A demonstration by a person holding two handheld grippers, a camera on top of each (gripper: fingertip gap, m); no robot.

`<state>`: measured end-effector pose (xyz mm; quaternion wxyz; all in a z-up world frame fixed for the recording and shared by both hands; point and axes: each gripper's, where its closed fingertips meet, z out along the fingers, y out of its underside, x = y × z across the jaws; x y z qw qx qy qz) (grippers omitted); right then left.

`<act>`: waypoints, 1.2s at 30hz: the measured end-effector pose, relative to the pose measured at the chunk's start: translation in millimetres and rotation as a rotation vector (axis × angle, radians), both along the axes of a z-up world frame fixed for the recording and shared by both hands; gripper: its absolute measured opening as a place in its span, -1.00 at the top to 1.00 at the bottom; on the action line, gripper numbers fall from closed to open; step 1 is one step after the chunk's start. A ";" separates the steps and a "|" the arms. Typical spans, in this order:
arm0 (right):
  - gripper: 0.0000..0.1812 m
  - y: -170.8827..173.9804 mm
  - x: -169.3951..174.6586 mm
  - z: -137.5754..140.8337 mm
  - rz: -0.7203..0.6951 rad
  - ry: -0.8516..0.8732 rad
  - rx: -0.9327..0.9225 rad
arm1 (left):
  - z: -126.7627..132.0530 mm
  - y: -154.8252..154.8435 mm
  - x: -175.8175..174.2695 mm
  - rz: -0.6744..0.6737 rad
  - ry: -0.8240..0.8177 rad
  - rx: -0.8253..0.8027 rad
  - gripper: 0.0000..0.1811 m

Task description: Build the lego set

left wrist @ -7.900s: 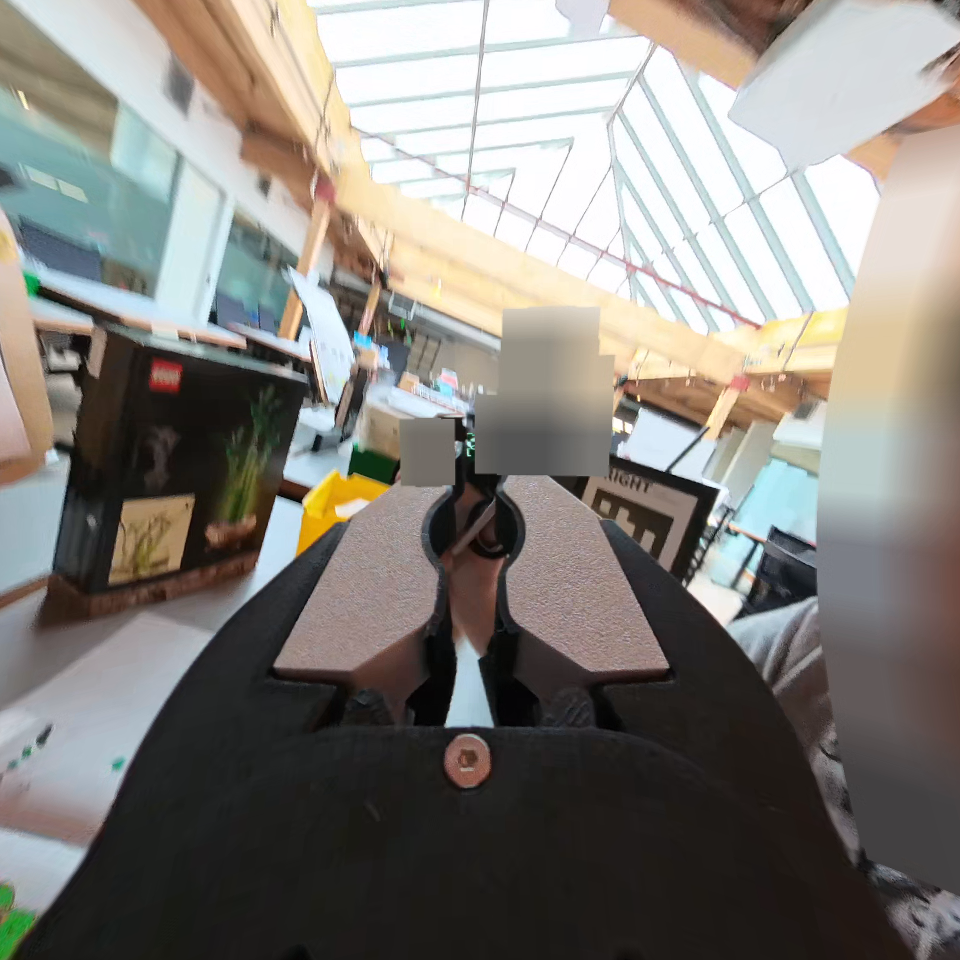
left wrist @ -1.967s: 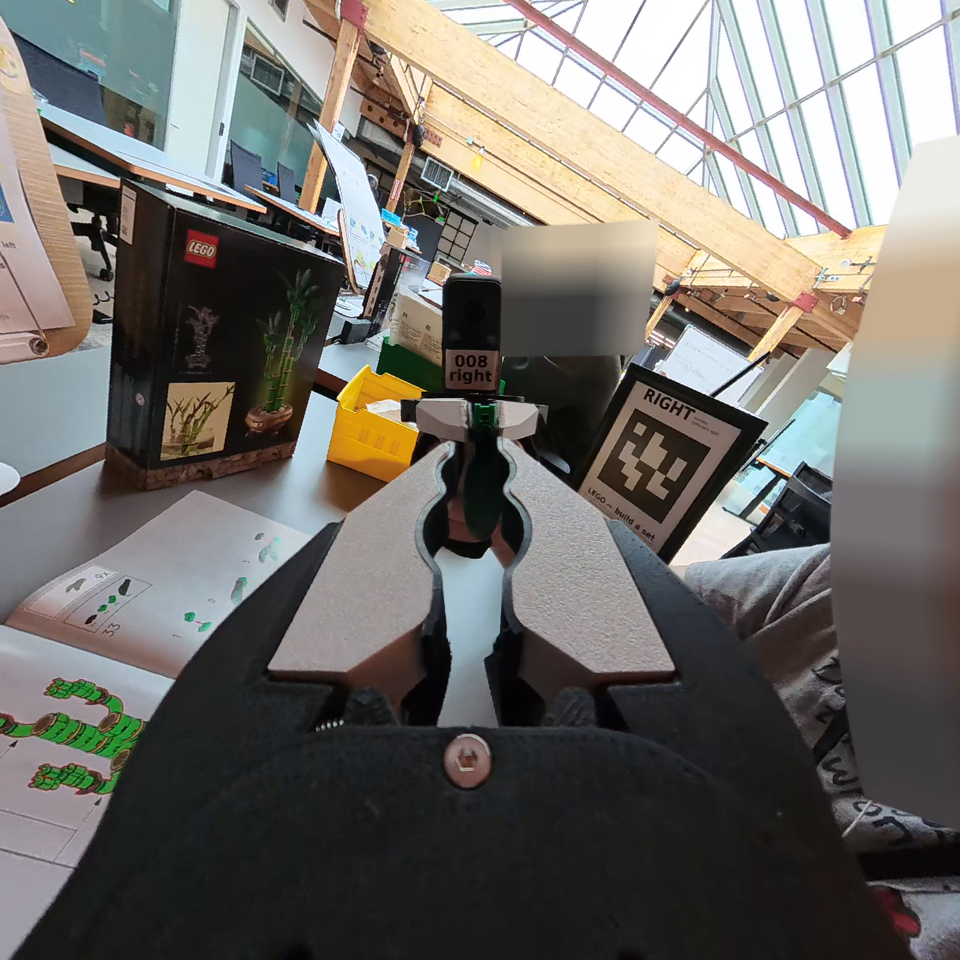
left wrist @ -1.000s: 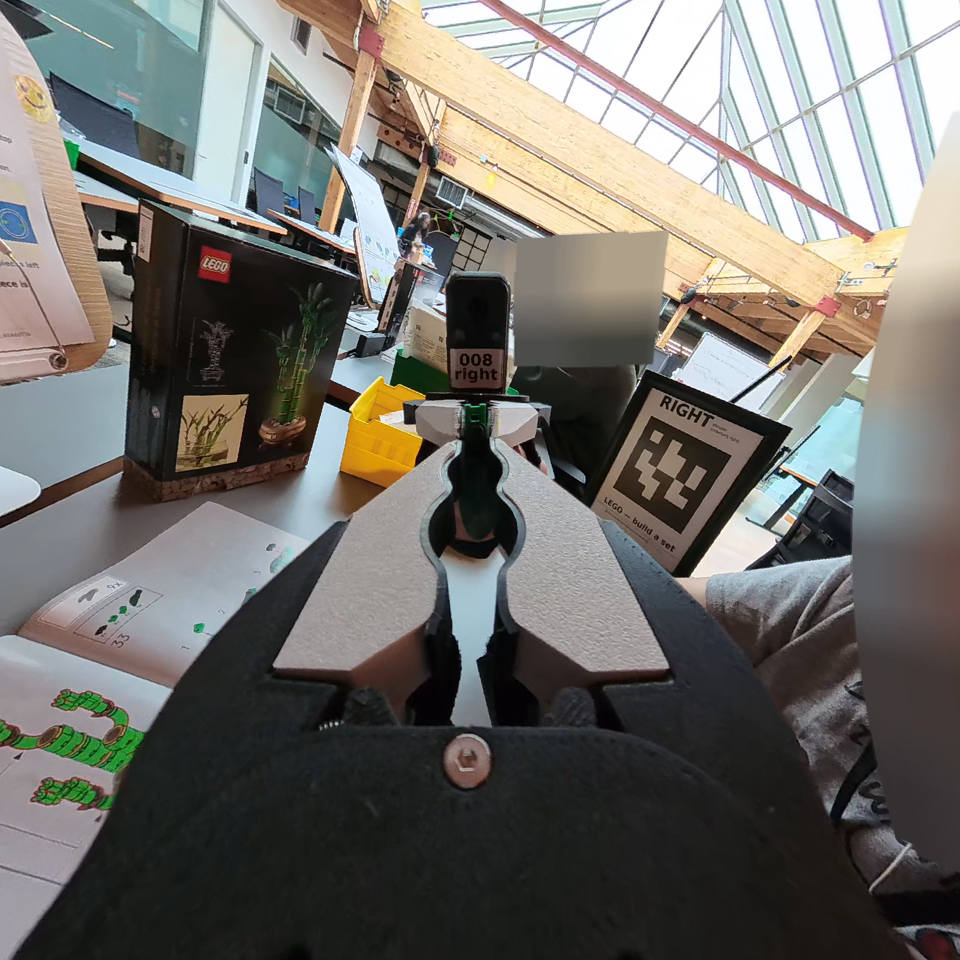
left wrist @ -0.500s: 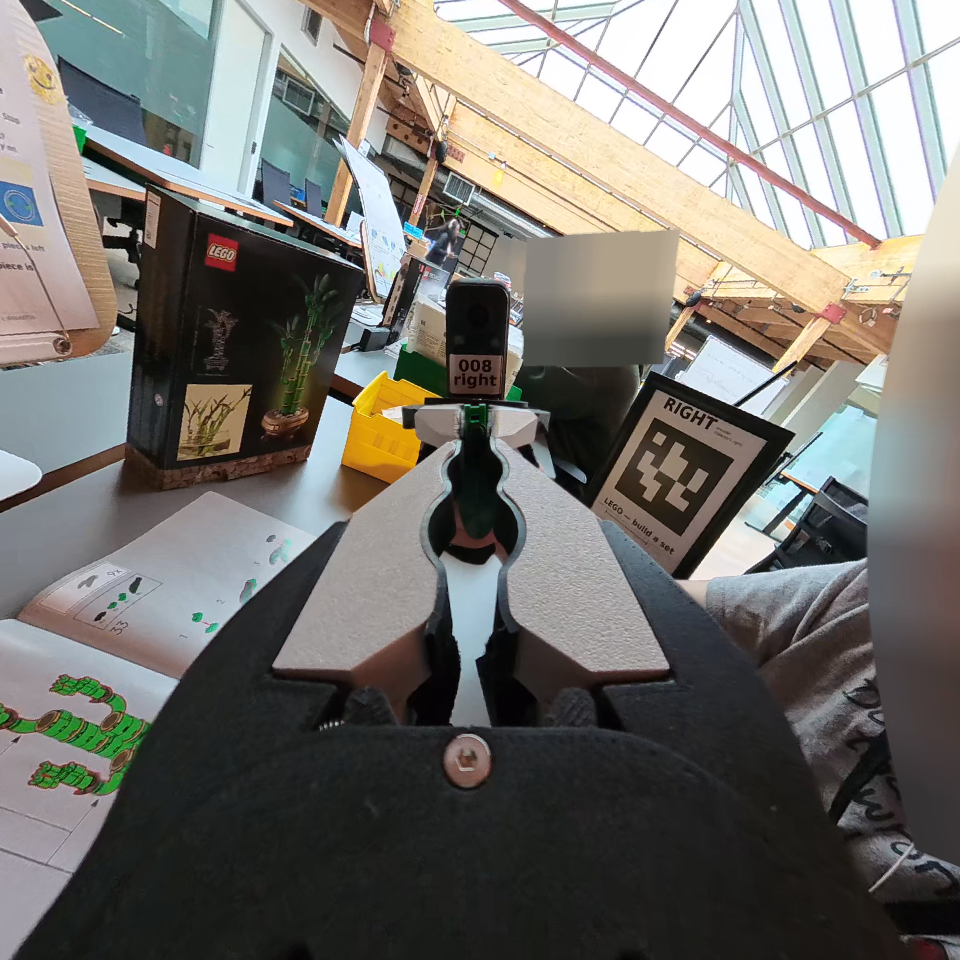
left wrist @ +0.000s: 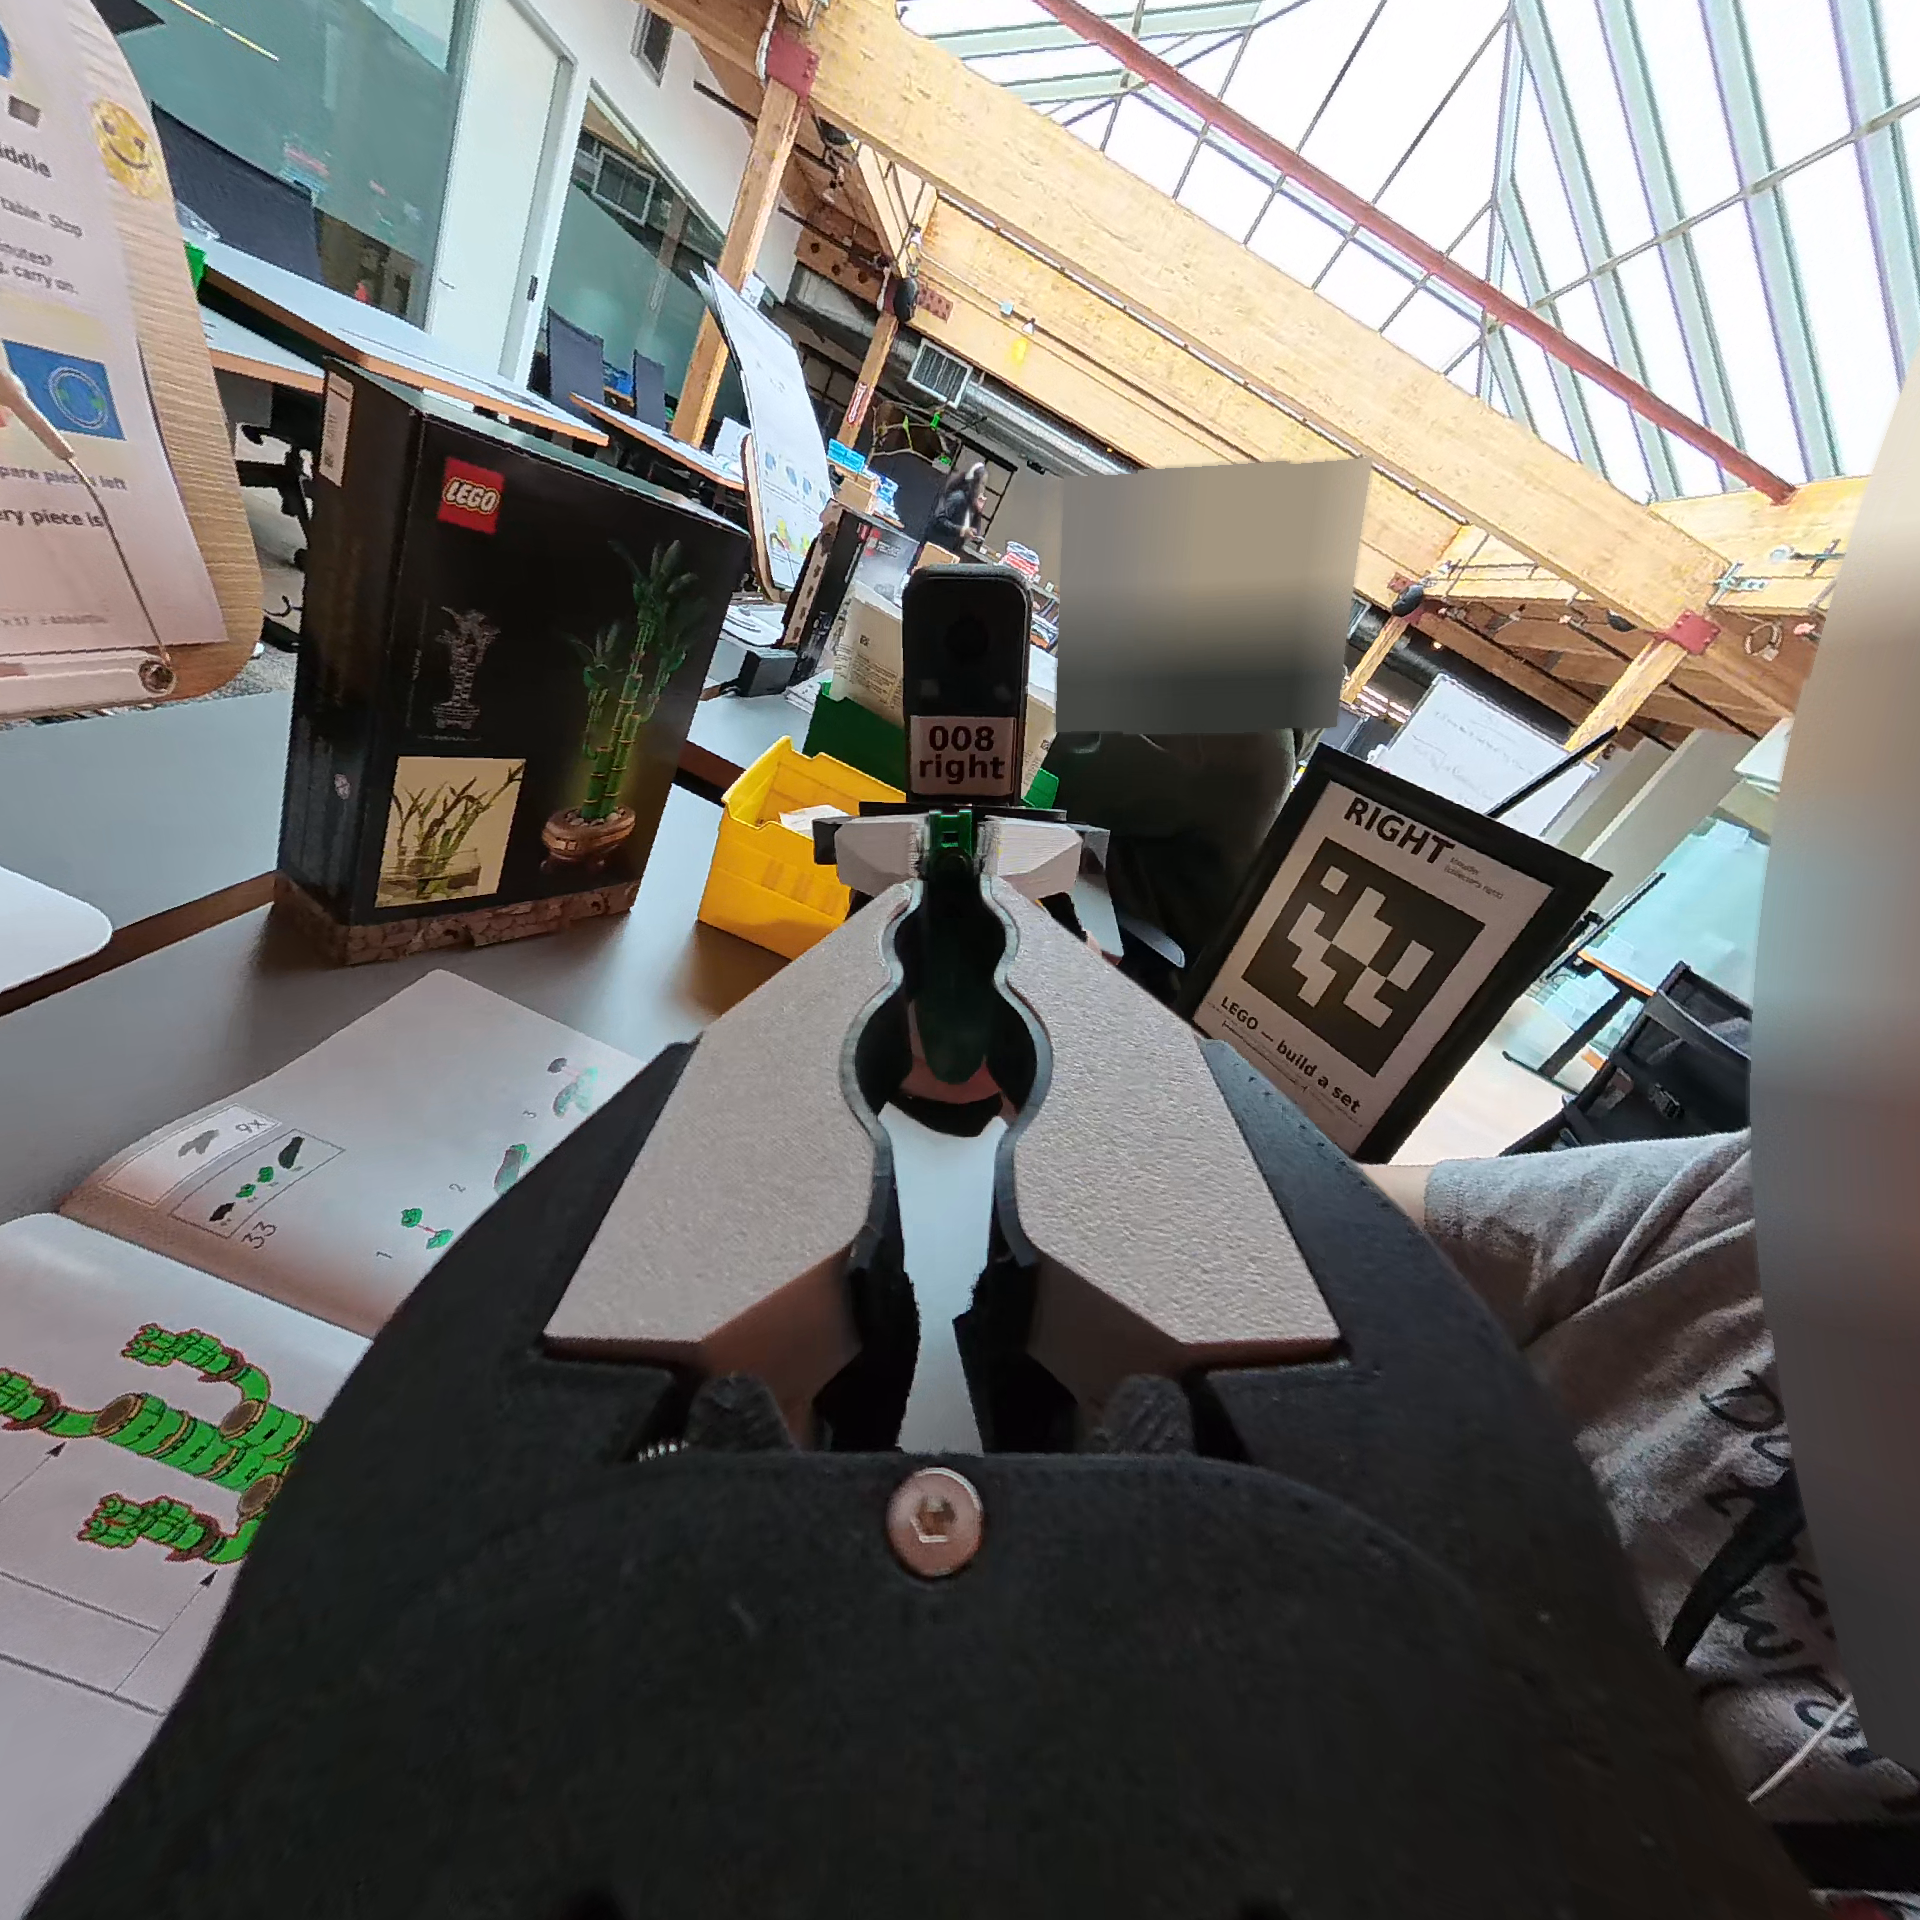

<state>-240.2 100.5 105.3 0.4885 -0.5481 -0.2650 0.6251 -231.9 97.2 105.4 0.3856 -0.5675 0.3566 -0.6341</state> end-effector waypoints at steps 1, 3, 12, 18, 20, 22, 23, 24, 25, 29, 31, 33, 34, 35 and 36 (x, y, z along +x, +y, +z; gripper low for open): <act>0.94 0.0 -0.3 1.7 -0.001 0.003 0.002 | 1.9 0.0 -0.5 -0.003 -0.004 0.006 0.95; 0.94 -1.1 -2.3 6.6 -0.008 0.023 0.014 | 7.6 -0.4 -3.1 0.006 -0.012 0.048 0.95; 0.94 0.2 -4.8 21.7 -0.119 0.200 0.017 | 13.6 8.0 -17.0 0.491 0.342 0.757 0.62; 0.94 1.4 -2.1 23.7 -0.149 0.237 -0.002 | 16.7 1.6 -9.2 0.646 0.435 1.045 0.88; 0.94 2.2 -2.9 22.8 -0.174 0.232 0.012 | 12.9 5.5 -7.5 0.671 0.476 1.060 0.84; 0.94 2.5 -4.4 22.0 -0.198 0.224 0.029 | 11.5 7.4 -5.4 0.696 0.493 1.071 0.81; 0.94 2.1 -5.4 21.9 -0.205 0.223 0.037 | 12.9 8.0 -4.9 0.720 0.492 1.085 0.85; 0.94 2.0 -5.8 21.9 -0.212 0.226 0.038 | 14.4 8.7 -4.6 0.745 0.492 1.101 0.88; 0.94 2.7 -5.2 22.1 -0.222 0.235 0.035 | 14.9 9.7 -4.7 0.768 0.500 1.117 0.90; 0.93 2.9 -4.6 22.6 -0.225 0.268 0.021 | 15.4 10.5 -4.5 0.804 0.510 1.143 0.92; 0.94 2.7 -4.5 22.7 -0.231 0.279 0.014 | 15.2 10.5 -4.6 0.809 0.513 1.146 0.92; 0.94 2.2 -4.4 23.1 -0.241 0.281 0.024 | 15.2 10.2 -4.6 0.815 0.519 1.152 0.92; 0.93 1.8 -4.5 23.1 -0.237 0.280 0.024 | 15.3 9.8 -4.6 0.815 0.523 1.159 0.92; 0.94 1.1 -4.5 23.3 -0.224 0.279 0.021 | 15.3 9.1 -4.5 0.811 0.522 1.165 0.92; 0.94 0.4 -4.8 23.5 -0.211 0.278 0.018 | 15.2 8.5 -4.4 0.803 0.519 1.163 0.93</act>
